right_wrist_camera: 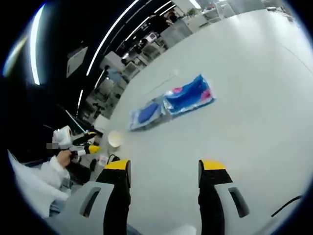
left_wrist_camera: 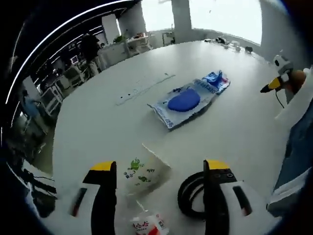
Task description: Arrange the tabletop items into an orderly group along one side of the table until the central work area is clear of visible clutter.
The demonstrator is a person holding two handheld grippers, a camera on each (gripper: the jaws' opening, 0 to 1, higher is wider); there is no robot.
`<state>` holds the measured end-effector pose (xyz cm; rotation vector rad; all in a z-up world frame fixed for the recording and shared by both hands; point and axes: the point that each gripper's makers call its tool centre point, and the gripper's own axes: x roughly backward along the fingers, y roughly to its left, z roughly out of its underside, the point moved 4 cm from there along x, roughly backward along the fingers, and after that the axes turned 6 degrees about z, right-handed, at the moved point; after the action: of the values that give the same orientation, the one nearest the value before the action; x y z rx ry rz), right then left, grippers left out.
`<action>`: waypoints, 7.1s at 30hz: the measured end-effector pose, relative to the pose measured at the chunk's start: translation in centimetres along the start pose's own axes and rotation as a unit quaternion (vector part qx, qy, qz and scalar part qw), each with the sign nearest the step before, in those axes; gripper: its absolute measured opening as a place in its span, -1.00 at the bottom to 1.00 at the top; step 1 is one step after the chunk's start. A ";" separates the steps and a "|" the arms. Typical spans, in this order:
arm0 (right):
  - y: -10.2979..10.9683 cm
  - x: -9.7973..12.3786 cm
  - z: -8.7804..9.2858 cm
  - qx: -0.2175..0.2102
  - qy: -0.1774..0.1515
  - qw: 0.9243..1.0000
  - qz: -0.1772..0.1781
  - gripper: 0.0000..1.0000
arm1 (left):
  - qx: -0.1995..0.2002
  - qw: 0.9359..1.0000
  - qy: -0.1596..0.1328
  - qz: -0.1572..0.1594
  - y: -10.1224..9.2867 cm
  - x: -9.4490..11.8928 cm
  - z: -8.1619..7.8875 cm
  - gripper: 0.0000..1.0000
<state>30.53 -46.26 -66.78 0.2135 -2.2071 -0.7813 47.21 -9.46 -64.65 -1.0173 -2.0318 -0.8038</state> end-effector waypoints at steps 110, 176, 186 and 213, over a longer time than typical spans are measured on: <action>24.0 -0.6 -5.7 0.307 0.049 0.906 -0.289 -0.15 | 0.193 0.928 -0.319 0.027 -11.0 5.1 -8.1 -0.22; 24.6 -5.5 3.7 0.521 0.217 0.793 -0.232 -1.00 | 0.233 0.905 -0.311 -0.172 -14.5 13.5 6.5 1.00; 25.0 -6.0 1.9 0.522 0.207 0.800 -0.214 -1.00 | 0.214 0.910 -0.311 -0.169 -14.6 12.7 6.2 1.00; 35.0 -12.1 -8.7 0.635 0.142 0.738 -0.181 -1.00 | 0.218 0.919 -0.277 -0.179 -14.7 12.0 7.1 0.96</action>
<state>48.28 -17.82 -48.89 1.3461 -2.0294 0.7056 27.31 -6.46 -61.92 -0.6618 -2.7743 -0.2009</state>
